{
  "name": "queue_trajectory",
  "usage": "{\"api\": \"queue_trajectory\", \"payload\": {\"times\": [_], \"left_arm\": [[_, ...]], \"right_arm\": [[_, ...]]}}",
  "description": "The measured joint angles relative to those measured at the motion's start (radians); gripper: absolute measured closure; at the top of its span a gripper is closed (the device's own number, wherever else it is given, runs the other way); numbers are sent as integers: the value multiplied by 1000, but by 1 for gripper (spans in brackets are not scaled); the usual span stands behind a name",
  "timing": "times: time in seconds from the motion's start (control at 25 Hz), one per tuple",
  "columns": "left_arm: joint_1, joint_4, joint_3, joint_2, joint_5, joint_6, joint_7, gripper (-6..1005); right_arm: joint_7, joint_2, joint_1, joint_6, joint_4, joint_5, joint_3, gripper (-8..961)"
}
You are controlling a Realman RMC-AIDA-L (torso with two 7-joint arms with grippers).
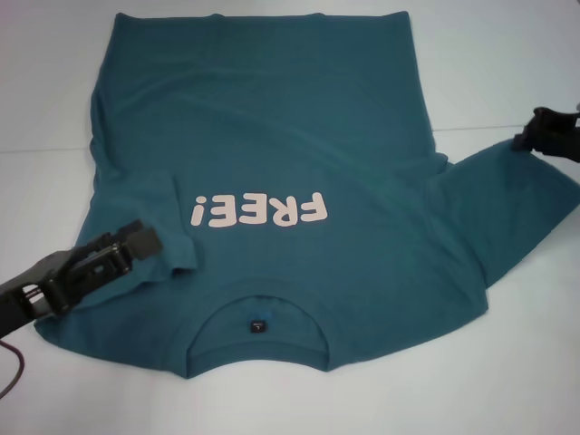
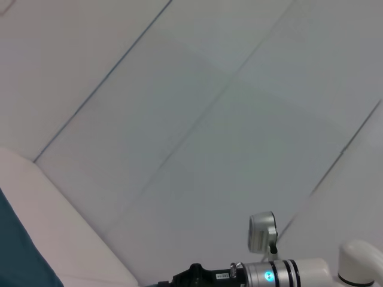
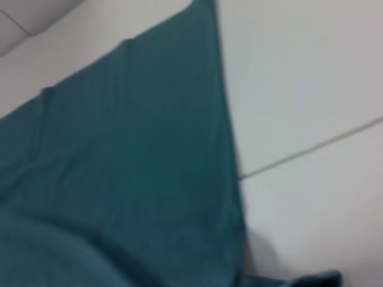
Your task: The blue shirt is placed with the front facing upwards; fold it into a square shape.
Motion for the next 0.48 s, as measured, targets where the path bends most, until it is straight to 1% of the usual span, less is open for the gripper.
{"api": "queue_trajectory", "payload": {"times": [0.16,0.32,0.4,0.48], "left_arm": [[5,0,-20,0,0,12,0,234],[9,0,-42,1,-1,21,0,234],[10,0,-52,1,-1,22,0,234],[10,0,-58,2,-1,23,0,234]], "right_arm": [[0,7,29,-5,-1,-2,-4,943],[0,9,50,-40,-9,0,-2,943],[0,14,58,-63,-12,0,-6,943],[-2,25,64,-75,-12,-2,-8,943]]}}
